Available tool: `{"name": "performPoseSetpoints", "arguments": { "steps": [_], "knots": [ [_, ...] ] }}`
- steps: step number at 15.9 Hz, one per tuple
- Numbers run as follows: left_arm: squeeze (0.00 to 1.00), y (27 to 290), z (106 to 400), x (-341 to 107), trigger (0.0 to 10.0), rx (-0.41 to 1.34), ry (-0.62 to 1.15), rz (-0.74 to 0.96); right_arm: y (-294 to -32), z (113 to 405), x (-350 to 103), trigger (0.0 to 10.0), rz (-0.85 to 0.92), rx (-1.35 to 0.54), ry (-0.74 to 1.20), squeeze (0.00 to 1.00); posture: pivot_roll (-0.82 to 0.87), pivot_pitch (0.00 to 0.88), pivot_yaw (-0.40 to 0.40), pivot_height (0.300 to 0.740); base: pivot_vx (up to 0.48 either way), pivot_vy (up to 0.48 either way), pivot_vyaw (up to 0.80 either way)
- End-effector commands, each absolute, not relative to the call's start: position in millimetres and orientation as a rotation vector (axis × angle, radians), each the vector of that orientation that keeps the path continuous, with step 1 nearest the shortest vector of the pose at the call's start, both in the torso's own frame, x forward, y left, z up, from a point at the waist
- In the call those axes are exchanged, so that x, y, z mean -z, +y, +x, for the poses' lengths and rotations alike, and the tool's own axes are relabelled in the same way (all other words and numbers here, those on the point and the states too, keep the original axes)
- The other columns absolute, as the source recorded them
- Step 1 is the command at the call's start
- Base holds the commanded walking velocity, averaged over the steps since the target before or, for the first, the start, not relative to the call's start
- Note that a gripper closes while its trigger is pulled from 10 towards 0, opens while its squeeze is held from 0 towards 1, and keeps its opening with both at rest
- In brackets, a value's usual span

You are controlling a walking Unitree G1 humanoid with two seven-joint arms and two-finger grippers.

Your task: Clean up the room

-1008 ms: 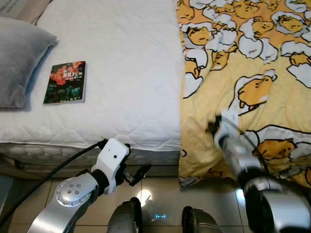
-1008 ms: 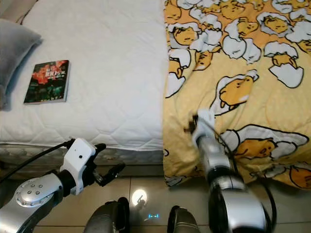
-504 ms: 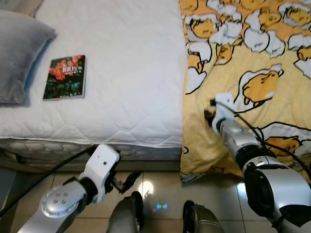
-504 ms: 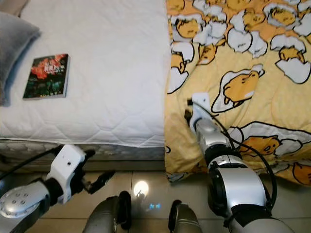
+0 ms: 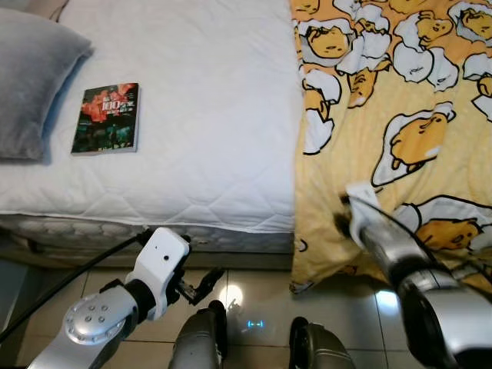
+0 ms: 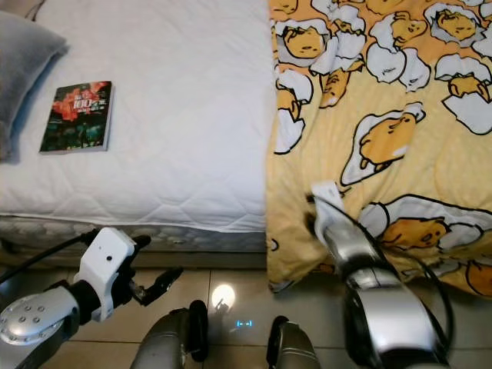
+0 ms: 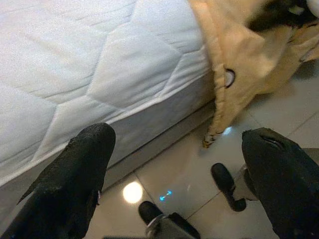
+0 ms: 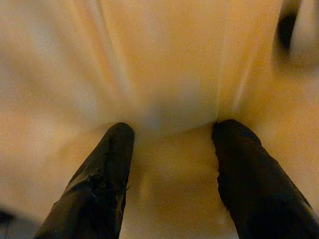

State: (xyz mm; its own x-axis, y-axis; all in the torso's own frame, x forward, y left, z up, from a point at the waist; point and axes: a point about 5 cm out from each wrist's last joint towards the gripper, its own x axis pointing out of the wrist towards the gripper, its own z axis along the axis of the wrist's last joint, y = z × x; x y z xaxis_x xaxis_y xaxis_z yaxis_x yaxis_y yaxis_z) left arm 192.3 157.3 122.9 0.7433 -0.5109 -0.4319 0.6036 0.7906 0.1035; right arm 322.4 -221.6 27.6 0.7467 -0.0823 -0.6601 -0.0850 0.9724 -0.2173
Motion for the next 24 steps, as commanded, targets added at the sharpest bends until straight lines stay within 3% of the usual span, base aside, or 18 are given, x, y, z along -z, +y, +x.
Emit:
{"name": "performPoseSetpoints", "arguments": {
  "steps": [1, 4, 8, 12, 15, 18, 24],
  "knots": [
    [0.00, 160.5, 191.9, -119.2, 10.0, 0.605, 0.413, 0.251, -234.6, 295.9, -3.0, 10.0, -0.218, 0.025, 0.852, 0.00, 0.19, 0.257, 0.041, 0.740, 0.000, 0.000, 0.00],
    [0.00, 163.5, 196.4, -114.0, 10.0, 0.585, 0.410, 0.254, -242.8, 282.3, 6.8, 10.0, -0.156, 0.042, 0.849, 0.00, 0.15, 0.199, 0.038, 0.740, 0.000, 0.000, 0.00],
    [0.00, 157.0, 204.9, -111.8, 10.0, 0.509, 0.343, 0.159, -229.6, 283.2, 1.3, 10.0, -0.029, -0.020, 0.643, 0.00, 0.07, 0.105, 0.032, 0.740, 0.000, 0.000, 0.00],
    [0.00, 158.6, 222.9, -117.0, 10.0, 0.286, 0.244, 0.148, -213.5, 280.1, -38.9, 10.0, -0.130, 0.044, 0.340, 0.00, 0.03, 0.056, 0.028, 0.740, 0.000, 0.000, 0.00],
    [0.00, 161.0, 228.7, -115.5, 10.0, 0.187, 0.227, 0.098, -187.2, 272.3, -72.6, 10.0, -0.027, -0.047, 0.189, 0.00, 0.01, 0.031, 0.031, 0.740, 0.000, 0.000, 0.00],
    [0.00, 159.9, 237.1, -117.8, 10.0, 0.152, 0.200, 0.094, -162.4, 258.9, -91.7, 10.0, -0.072, -0.154, 0.158, 0.00, -0.01, 0.009, 0.028, 0.740, 0.000, -0.320, 0.00],
    [0.00, 159.6, 246.0, -116.9, 10.0, 0.127, 0.191, 0.094, -163.8, 250.5, -92.8, 10.0, -0.035, -0.111, 0.210, 0.00, -0.02, 0.000, 0.031, 0.740, 0.000, -0.480, 0.00]
  ]
}}
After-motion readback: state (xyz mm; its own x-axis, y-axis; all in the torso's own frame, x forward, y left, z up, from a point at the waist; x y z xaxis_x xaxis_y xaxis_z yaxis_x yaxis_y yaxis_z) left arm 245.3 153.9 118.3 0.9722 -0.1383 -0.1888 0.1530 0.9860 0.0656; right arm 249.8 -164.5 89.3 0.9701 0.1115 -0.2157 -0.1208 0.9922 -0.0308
